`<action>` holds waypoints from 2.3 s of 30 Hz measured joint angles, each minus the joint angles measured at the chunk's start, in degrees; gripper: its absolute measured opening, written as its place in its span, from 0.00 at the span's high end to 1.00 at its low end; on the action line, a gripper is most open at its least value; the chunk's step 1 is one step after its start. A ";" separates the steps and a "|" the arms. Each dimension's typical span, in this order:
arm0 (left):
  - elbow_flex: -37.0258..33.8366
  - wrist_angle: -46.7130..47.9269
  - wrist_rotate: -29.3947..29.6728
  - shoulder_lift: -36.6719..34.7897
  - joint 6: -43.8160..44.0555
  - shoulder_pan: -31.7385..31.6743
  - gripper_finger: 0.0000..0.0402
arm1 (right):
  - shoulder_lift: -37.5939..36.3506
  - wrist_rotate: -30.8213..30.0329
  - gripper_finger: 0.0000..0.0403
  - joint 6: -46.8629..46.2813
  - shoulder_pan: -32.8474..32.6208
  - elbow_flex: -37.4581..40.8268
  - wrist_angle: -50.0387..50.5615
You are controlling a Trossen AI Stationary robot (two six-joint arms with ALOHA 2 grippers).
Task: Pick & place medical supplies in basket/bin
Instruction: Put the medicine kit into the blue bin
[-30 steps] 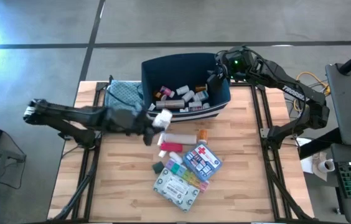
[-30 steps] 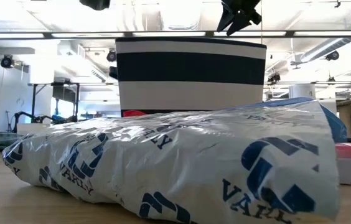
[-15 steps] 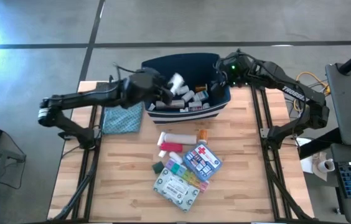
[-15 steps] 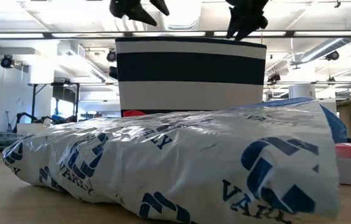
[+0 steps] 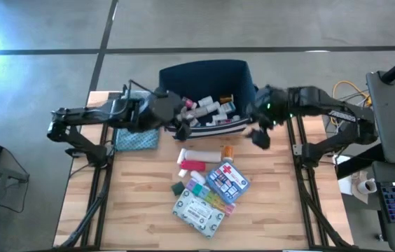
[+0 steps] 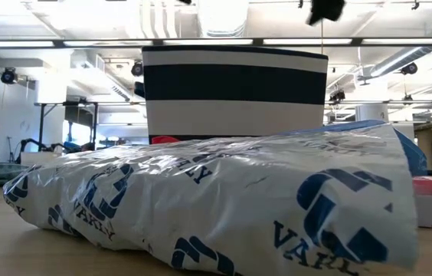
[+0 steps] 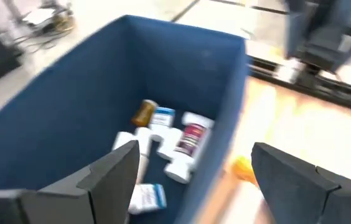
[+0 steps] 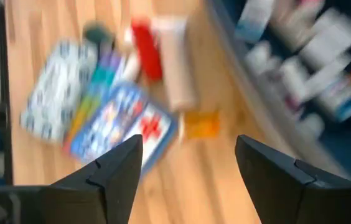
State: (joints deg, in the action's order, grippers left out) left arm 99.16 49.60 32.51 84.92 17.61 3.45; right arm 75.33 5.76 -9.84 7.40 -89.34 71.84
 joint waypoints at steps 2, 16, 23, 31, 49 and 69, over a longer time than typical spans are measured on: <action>-1.26 0.66 -0.02 -0.53 0.36 2.43 0.28 | -0.17 -0.22 0.39 -1.74 -3.48 3.26 1.51; -15.79 2.54 -0.04 -0.98 6.50 6.74 0.28 | -0.93 -22.94 0.40 -10.37 -31.70 31.61 -10.70; -19.33 2.53 -1.45 -1.09 5.39 6.76 0.28 | 2.27 -20.13 0.40 -17.02 -44.54 39.91 -22.67; -23.82 -5.53 -10.06 -1.03 -12.54 5.12 0.28 | 13.44 -28.17 0.42 -21.62 -50.13 37.25 -30.74; -41.20 -45.78 -36.09 1.73 -26.92 3.54 0.28 | 36.31 -40.35 0.43 -42.78 -52.63 13.58 -9.84; -18.85 -33.01 -56.11 26.57 16.91 -3.61 0.28 | 36.15 -47.70 0.43 -42.04 -55.98 16.17 -6.23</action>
State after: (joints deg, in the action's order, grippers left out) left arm 80.30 16.59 -23.60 111.49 34.52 -0.16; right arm 111.48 -41.94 -51.88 -48.58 -73.17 65.61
